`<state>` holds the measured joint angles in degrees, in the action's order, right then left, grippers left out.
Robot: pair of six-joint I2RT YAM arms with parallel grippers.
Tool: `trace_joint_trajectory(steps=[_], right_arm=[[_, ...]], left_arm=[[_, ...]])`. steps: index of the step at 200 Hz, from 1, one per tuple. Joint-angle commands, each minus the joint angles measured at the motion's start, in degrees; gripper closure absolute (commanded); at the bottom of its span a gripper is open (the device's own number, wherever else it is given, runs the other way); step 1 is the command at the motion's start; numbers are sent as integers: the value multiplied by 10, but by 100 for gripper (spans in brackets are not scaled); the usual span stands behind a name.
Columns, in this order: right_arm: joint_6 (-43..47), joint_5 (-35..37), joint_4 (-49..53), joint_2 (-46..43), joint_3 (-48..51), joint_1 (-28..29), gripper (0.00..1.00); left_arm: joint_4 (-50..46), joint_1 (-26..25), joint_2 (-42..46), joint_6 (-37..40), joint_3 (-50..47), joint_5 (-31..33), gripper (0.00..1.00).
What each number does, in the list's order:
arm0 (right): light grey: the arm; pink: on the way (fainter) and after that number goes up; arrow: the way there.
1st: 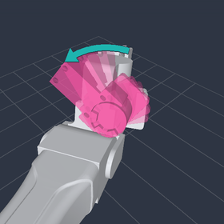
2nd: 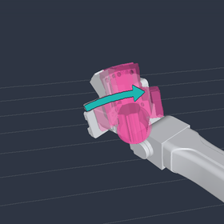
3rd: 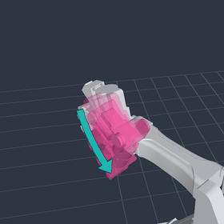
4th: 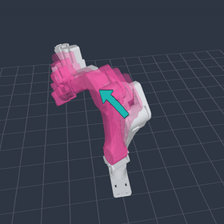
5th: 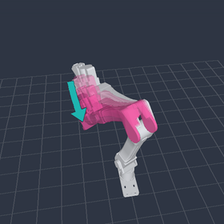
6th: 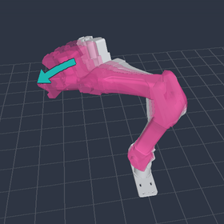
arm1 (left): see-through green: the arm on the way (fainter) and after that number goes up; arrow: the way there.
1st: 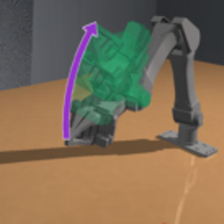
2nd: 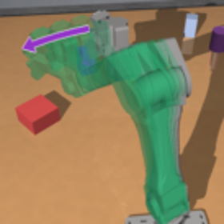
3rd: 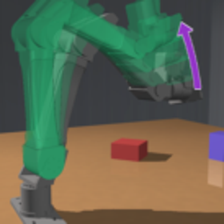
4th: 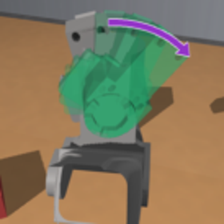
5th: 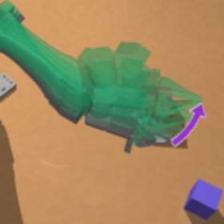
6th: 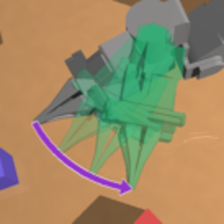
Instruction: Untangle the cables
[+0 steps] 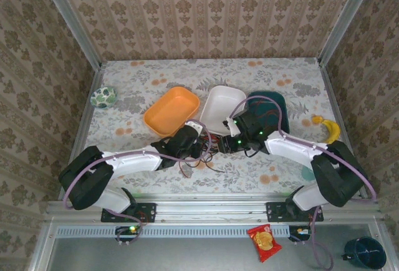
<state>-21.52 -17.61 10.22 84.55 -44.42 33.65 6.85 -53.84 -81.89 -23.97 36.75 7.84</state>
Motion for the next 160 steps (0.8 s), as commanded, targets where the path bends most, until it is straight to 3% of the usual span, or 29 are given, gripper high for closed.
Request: trace_joint_trajectory(steps=[1, 26, 57, 76, 124, 160], right_arm=[[8, -7, -23, 25, -19, -1, 64], [7, 4, -31, 43, -23, -2, 68], [10, 6, -30, 33, -19, -4, 90], [19, 6, -17, 11, -13, -6, 97], [29, 14, 45, -99, 9, -25, 99], [15, 77, 84, -197, 14, -58, 100]], left_arm=[[1, 7, -2, -5, -5, 10, 99], [7, 9, -11, -7, -5, 12, 99], [14, 14, -31, -8, -3, 15, 99], [13, 17, -49, -7, 4, 21, 100], [1, 23, -90, -12, 14, 30, 100], [2, 24, -112, -19, 12, 25, 100]])
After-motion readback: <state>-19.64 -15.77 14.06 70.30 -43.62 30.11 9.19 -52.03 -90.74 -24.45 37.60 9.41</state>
